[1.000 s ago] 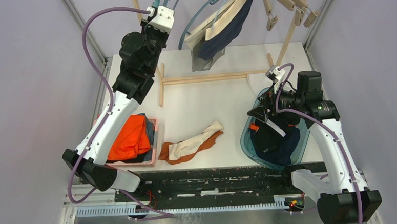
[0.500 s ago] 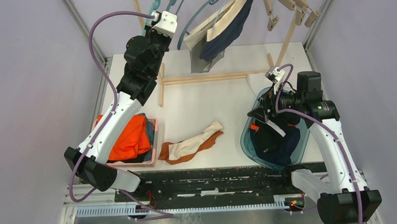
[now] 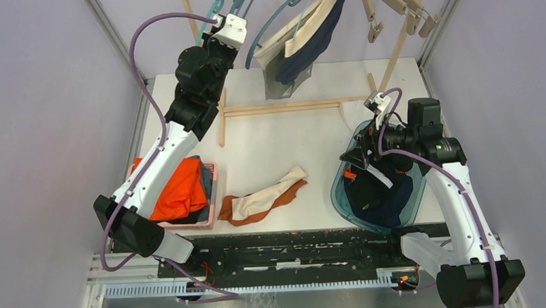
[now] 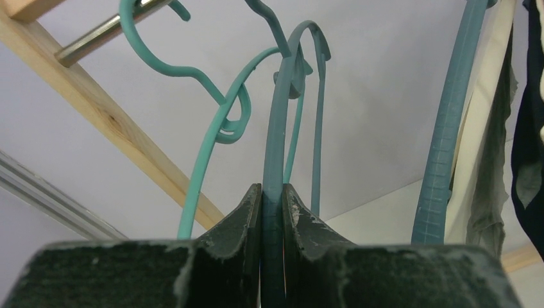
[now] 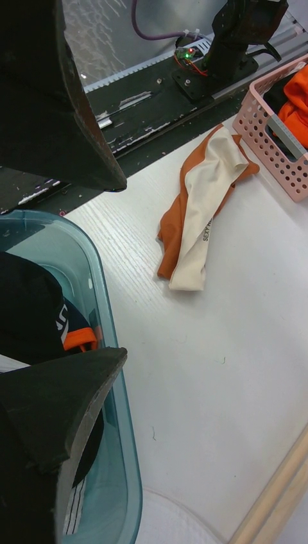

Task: Remove the underwear clipped to the hanger
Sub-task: Place the hanger at the clothesline.

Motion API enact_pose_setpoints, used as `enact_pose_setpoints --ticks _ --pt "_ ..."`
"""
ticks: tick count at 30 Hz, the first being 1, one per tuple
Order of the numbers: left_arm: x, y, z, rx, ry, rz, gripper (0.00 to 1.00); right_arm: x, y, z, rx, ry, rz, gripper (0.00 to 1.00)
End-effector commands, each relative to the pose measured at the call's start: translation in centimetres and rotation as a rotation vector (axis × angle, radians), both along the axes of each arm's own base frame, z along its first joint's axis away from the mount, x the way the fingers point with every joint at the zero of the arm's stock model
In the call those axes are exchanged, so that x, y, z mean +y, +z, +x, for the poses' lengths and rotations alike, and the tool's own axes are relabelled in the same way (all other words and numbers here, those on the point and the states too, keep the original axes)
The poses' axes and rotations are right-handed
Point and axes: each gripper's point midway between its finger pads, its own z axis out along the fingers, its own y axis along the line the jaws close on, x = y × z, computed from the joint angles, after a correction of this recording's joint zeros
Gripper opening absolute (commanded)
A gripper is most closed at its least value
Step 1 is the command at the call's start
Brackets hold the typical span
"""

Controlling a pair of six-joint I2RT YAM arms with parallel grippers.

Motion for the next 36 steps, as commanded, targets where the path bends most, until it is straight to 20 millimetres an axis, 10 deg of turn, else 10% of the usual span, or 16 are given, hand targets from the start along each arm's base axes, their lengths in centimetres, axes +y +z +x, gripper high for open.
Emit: enact_pose_setpoints --ticks 1,12,19,27,36 --pt "0.3 3.1 0.3 -0.092 0.010 -0.017 0.03 0.3 0.7 0.1 -0.038 0.028 0.004 1.00" --pt "0.5 1.0 -1.0 -0.058 -0.016 0.001 0.05 0.4 0.7 -0.2 -0.038 0.041 -0.001 1.00" --pt "1.5 1.3 -3.4 -0.045 -0.030 -0.015 0.55 0.5 0.7 -0.2 -0.038 0.043 -0.001 1.00" --pt "3.2 0.2 -7.8 0.011 -0.070 -0.014 0.84 0.5 0.7 -0.2 -0.040 0.040 -0.005 1.00" --pt "3.9 -8.5 -16.1 0.281 -0.247 0.050 0.95 0.4 0.9 -0.2 -0.048 0.033 -0.003 1.00"
